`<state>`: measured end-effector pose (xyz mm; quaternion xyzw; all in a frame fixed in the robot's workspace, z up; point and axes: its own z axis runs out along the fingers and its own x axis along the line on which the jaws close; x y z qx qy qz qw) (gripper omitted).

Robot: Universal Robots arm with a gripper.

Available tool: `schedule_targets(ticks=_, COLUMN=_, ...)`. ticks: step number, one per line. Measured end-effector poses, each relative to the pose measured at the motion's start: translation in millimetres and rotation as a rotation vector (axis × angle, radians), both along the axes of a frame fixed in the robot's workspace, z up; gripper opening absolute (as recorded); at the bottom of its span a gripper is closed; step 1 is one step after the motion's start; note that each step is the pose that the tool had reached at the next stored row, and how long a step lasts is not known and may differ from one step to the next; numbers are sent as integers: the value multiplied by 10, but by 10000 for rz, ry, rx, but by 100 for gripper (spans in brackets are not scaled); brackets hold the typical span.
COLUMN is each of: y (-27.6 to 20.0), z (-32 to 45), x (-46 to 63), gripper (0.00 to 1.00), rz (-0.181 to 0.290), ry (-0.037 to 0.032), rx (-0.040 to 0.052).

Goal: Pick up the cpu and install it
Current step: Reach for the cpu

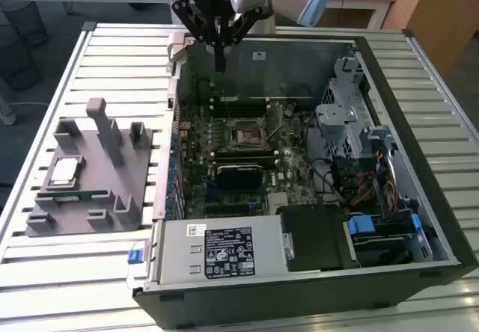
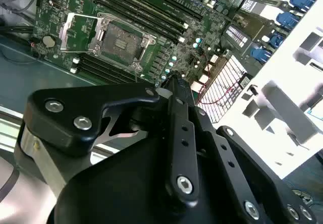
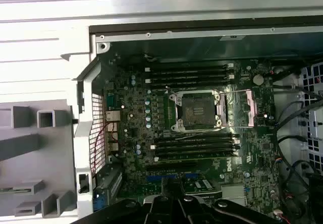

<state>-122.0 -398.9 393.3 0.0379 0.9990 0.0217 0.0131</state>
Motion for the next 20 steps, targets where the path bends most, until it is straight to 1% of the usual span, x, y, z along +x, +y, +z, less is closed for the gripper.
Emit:
schedule_targets(ticks=6, y=0, z=0, x=-9, gripper=11, rz=-2, ry=0, rx=0)
schedule_targets(ticks=20, y=0, z=0, x=-109, gripper=11, rz=0, ry=0, rx=0)
